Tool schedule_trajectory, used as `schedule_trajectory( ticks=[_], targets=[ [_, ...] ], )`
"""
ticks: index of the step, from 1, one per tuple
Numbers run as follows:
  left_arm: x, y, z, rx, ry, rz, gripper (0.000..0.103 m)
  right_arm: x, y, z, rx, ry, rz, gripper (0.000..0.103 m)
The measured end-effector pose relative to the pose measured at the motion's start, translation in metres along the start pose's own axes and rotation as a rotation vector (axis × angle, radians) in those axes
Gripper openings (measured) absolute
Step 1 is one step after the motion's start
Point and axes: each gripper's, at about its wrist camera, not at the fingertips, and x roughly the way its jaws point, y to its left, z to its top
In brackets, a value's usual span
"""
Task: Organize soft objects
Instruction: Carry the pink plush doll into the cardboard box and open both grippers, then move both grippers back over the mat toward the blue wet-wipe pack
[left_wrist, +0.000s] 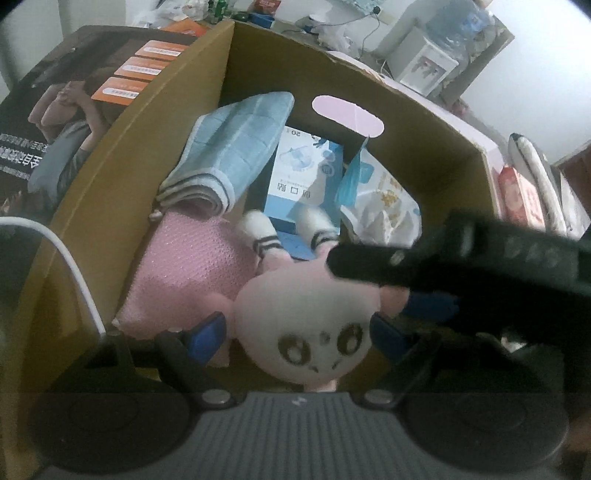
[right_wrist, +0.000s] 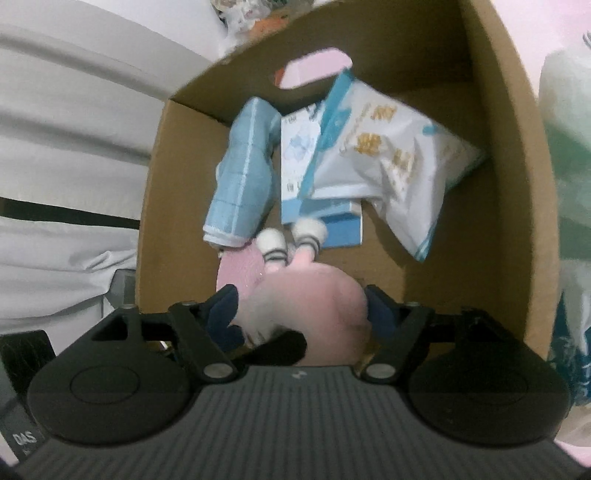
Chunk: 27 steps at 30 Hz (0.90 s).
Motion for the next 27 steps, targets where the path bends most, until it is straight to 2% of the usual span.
schedule_trajectory(
  ticks=[8,16,21,27],
  targets=[
    [-0.007,-0.001,-0.001,-0.018,-0.002,0.02,0.086,-0.022,-0.008,0.006,0.052,-0.041,0.094,0.078],
    [-0.043,-0.02,0.0,-0.05,-0.08,0.029,0.086,-0.083,-0.038,0.016,0.169,-0.132,0.359,0.083],
    [-0.066,-0.061,-0.003,-0.032,-0.142,0.004,0.086,-0.133,-0.08,0.019,0.231,-0.22,0.424,0.085],
    [-0.074,-0.14,-0.005,0.027,-0.19,-0.057,0.086,-0.194,-0.148,0.006,0.319,-0.3,0.397,0.085]
  ],
)
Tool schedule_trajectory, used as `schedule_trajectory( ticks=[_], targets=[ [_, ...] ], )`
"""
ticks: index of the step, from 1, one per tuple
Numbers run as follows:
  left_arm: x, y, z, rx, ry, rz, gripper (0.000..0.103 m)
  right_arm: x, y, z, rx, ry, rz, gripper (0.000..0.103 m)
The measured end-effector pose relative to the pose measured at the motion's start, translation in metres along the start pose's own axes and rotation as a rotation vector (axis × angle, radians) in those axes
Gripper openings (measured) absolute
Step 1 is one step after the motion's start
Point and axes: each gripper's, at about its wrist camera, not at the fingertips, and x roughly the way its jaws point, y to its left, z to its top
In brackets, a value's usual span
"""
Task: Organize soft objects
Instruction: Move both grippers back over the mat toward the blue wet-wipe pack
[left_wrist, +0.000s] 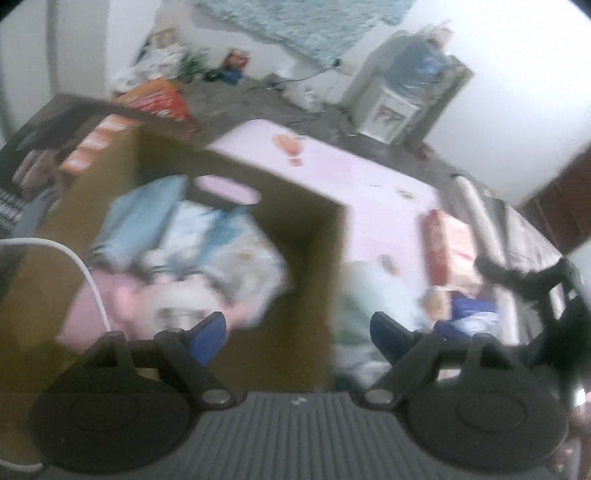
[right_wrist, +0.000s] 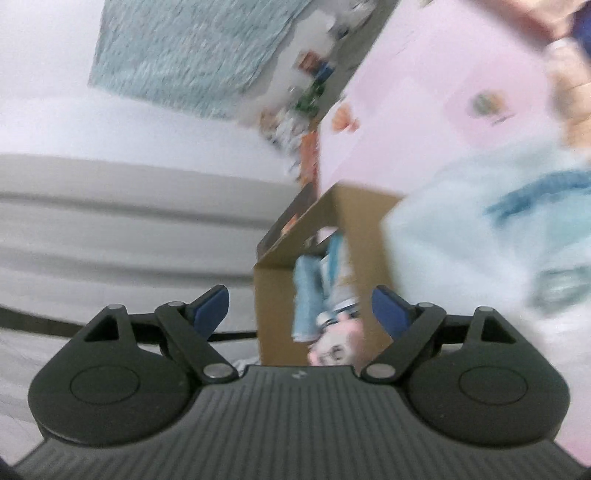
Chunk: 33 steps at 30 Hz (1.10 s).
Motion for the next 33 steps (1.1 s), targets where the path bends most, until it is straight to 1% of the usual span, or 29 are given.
schedule_trajectory(
  ticks=[2,6,9,13,17,20,23,25,27,29,30,31,33],
  targets=[
    [0.006,-0.032,-0.001,0.038,0.0,-0.03,0.086,-0.028,-0.016,0.009,0.024,-0.034,-0.016,0.085],
    [0.027,-0.098,-0.009,0.147,0.018,-0.059,0.086,-0.085,-0.049,0.029,0.071,-0.112,-0.056,0.085],
    [0.048,-0.147,-0.018,0.246,0.042,-0.062,0.086,-0.124,-0.075,0.048,0.106,-0.177,-0.088,0.085],
    [0.081,-0.206,-0.037,0.376,0.07,-0.05,0.086,-0.156,-0.106,0.068,0.14,-0.236,-0.14,0.085],
    [0.119,-0.256,-0.06,0.543,0.083,-0.01,0.086,-0.173,-0.143,0.09,0.206,-0.271,-0.21,0.085],
    [0.153,-0.286,-0.071,0.691,0.093,0.031,0.086,-0.168,-0.172,0.106,0.28,-0.281,-0.266,0.085],
    [0.177,-0.304,-0.075,0.792,0.092,0.049,0.086,-0.158,-0.194,0.121,0.315,-0.292,-0.298,0.085],
    [0.191,-0.311,-0.072,0.807,0.098,0.044,0.086,-0.149,-0.201,0.131,0.322,-0.301,-0.319,0.085],
    [0.203,-0.313,-0.063,0.777,0.108,0.042,0.085,-0.141,-0.211,0.138,0.349,-0.308,-0.326,0.085],
    [0.216,-0.311,-0.053,0.726,0.136,0.041,0.078,-0.134,-0.219,0.145,0.364,-0.318,-0.333,0.085],
    [0.22,-0.31,-0.049,0.705,0.147,0.045,0.072,-0.133,-0.223,0.148,0.371,-0.323,-0.337,0.085],
    [0.223,-0.309,-0.046,0.69,0.156,0.052,0.066,-0.128,-0.228,0.151,0.382,-0.328,-0.333,0.083],
    [0.228,-0.306,-0.04,0.66,0.166,0.062,0.064,-0.119,-0.233,0.155,0.394,-0.336,-0.315,0.08]
  ],
)
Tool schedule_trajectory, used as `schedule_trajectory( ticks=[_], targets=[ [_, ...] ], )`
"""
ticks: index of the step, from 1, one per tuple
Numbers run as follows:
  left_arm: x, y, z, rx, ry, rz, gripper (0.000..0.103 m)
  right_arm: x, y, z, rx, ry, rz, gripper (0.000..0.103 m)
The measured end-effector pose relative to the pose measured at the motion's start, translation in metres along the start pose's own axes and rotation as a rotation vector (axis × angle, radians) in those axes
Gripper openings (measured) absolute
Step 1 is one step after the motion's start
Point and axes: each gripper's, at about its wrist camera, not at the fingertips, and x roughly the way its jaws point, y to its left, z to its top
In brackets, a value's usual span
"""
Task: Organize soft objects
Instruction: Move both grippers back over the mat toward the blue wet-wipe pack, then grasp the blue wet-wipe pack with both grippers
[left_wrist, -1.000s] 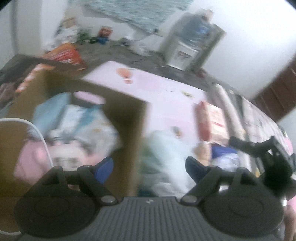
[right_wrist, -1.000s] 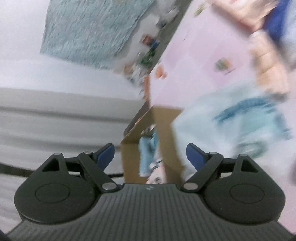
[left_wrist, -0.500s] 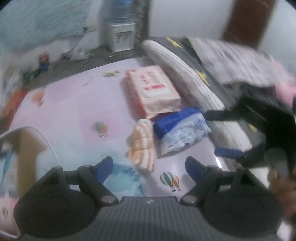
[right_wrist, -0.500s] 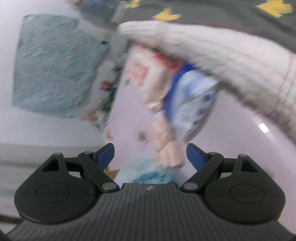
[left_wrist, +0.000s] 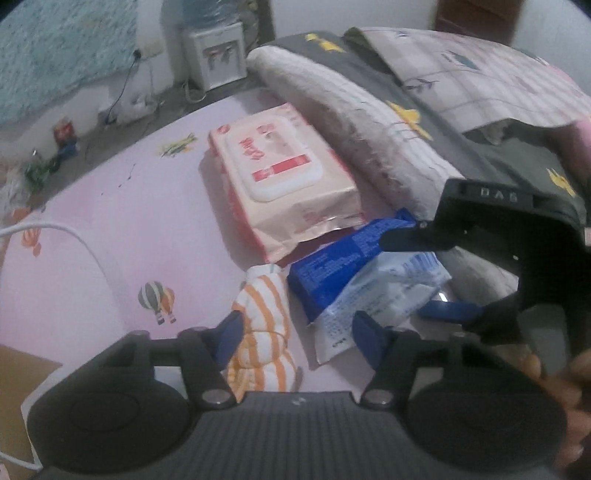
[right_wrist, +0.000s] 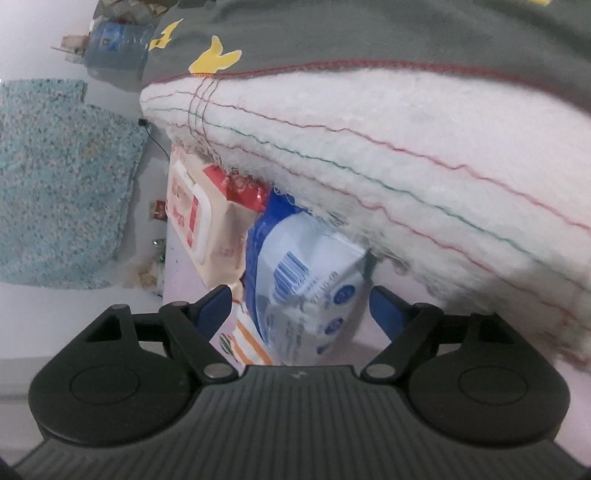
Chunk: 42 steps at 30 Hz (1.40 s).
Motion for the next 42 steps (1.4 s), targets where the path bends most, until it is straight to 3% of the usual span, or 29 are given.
schedule_trajectory(
  ticks=[1,4,7,12,16,18,20,25,31,33,38,42],
  targets=[
    [-0.001,0.003,-0.001,-0.014,0.0,-0.002,0.064,0.005,0.002,-0.001,-0.005,-0.009,-0.009,0.077],
    [-0.007,0.007,0.001,-0.046,-0.008,-0.016,0.064,0.015,0.008,-0.006,-0.043,-0.046,-0.044,0.047],
    [-0.014,0.006,0.002,-0.036,-0.016,-0.046,0.064,0.024,0.008,-0.003,-0.061,-0.015,-0.031,0.038],
    [-0.02,-0.001,-0.001,0.001,0.002,-0.156,0.067,0.014,0.013,0.006,-0.214,0.106,-0.057,0.035],
    [-0.014,-0.015,-0.012,0.081,0.07,-0.274,0.075,0.001,0.009,0.016,-0.347,0.237,-0.101,0.035],
    [-0.005,-0.029,-0.018,0.129,0.109,-0.273,0.076,-0.006,0.008,0.019,-0.388,0.262,-0.104,0.037],
    [0.007,-0.038,-0.019,0.136,0.133,-0.278,0.077,-0.007,0.007,0.022,-0.403,0.265,-0.097,0.037],
    [0.037,-0.038,-0.016,0.033,0.221,-0.346,0.079,-0.003,0.001,0.02,-0.367,0.236,-0.079,0.039],
    [0.044,-0.04,-0.016,-0.024,0.232,-0.333,0.08,-0.01,-0.008,0.014,-0.356,0.22,-0.065,0.042],
    [0.043,-0.042,-0.016,-0.027,0.236,-0.329,0.08,-0.01,-0.01,0.015,-0.344,0.216,-0.053,0.039],
    [0.023,-0.044,-0.018,-0.037,0.202,-0.354,0.077,-0.026,-0.01,0.008,-0.336,0.189,-0.02,0.032],
    [-0.012,-0.036,-0.015,-0.067,0.138,-0.432,0.071,-0.043,-0.002,-0.005,-0.32,0.198,0.025,0.026]
  ],
)
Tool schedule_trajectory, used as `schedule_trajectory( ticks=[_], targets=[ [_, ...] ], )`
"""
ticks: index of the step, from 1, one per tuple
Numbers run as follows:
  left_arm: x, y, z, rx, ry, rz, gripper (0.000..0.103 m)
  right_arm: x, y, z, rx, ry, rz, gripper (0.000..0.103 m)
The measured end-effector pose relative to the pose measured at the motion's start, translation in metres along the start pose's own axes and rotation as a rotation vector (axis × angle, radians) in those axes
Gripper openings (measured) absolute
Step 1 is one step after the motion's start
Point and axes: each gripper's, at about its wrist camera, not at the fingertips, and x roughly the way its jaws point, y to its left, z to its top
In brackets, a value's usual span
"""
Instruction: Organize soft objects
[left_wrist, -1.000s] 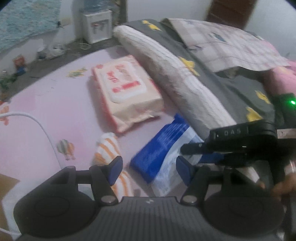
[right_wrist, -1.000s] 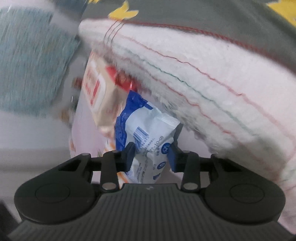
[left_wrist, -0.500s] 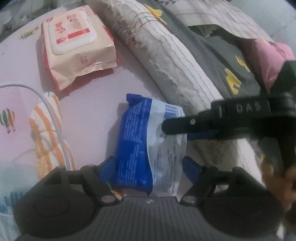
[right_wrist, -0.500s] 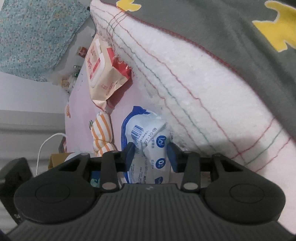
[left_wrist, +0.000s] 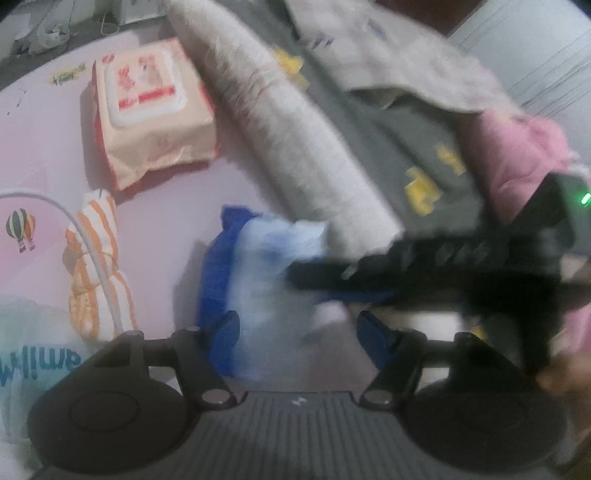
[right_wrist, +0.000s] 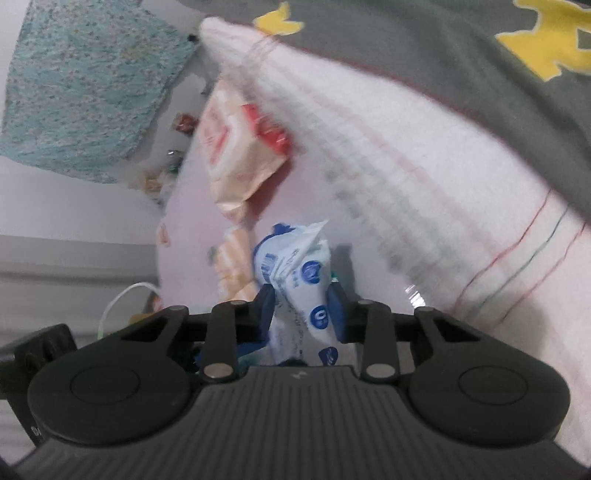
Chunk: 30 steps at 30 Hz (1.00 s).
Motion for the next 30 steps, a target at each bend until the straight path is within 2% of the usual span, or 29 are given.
schedule_trajectory(
  ticks=[2,3,6,12,15,16,24,30],
  targets=[
    [-0.017,-0.003,-0.002,0.016,-0.031,-0.011,0.072,-0.008,0.015,-0.011,-0.014,0.009,0.033,0.01],
    [-0.023,-0.003,-0.004,0.018,-0.041,-0.003,0.072,-0.011,0.024,-0.016,-0.028,0.0,0.038,0.009],
    [-0.036,0.006,-0.014,0.023,-0.046,0.051,0.072,-0.015,0.041,-0.024,-0.038,-0.023,0.026,0.008],
    [-0.046,0.037,-0.038,-0.016,-0.025,0.129,0.072,-0.012,0.039,-0.035,-0.025,-0.059,-0.1,0.013],
    [-0.042,0.048,-0.046,-0.036,-0.01,0.157,0.072,-0.011,0.029,-0.041,-0.009,-0.069,-0.125,0.026],
    [-0.041,0.049,-0.047,-0.042,-0.013,0.168,0.072,-0.01,0.027,-0.043,-0.005,-0.072,-0.127,0.034],
    [-0.035,0.063,-0.042,-0.118,-0.07,0.217,0.071,0.023,0.015,-0.037,0.032,-0.048,-0.067,0.074],
    [-0.01,0.067,-0.025,-0.111,-0.065,0.249,0.06,0.064,0.017,-0.011,0.011,-0.003,-0.064,0.075]
  ],
)
